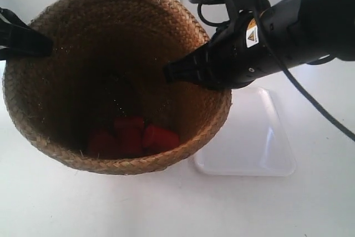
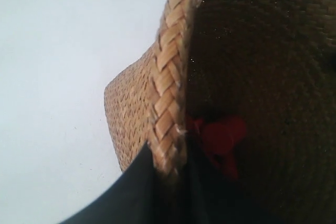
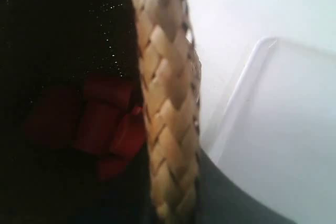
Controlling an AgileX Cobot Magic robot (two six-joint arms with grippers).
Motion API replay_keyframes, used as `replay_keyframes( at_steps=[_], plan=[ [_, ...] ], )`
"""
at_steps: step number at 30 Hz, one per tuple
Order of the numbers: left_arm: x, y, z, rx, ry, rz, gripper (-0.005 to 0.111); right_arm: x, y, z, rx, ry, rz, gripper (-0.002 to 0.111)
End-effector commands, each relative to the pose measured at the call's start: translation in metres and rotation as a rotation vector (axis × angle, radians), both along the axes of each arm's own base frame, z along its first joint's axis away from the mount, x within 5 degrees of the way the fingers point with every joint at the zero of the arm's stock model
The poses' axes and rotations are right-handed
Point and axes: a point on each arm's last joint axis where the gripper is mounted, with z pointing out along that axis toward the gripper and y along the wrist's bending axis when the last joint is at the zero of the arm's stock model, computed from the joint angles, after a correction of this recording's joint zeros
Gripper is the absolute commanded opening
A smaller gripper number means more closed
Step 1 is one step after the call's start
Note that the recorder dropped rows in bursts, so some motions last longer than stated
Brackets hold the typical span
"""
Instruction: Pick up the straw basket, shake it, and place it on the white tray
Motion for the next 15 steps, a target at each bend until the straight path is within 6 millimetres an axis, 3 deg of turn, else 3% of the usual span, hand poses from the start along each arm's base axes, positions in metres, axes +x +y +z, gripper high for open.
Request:
replay_keyframes(
  at_steps=[1, 12, 14, 15],
  plan=[
    [0.005, -0.002, 0.001, -0.024, -0.021, 0.004, 0.0, 0.001, 0.0, 0.005, -0.017, -0.046, 0.025, 0.0],
    [0.004, -0.002, -0.009, -0.022, 0.01, 0.005, 0.0, 0.0, 0.001, 0.009, 0.015, -0.045, 0.02, 0.0],
    [-0.003, -0.003, 0.007, -0.031, -0.013, -0.023, 0.0, -0.004, -0.002, 0.026, 0.017, -0.065, 0.023, 0.0],
    [-0.011, -0.004, 0.022, -0.041, -0.04, -0.053, 0.0, -0.012, -0.004, 0.045, 0.046, -0.116, 0.033, 0.0]
  ],
)
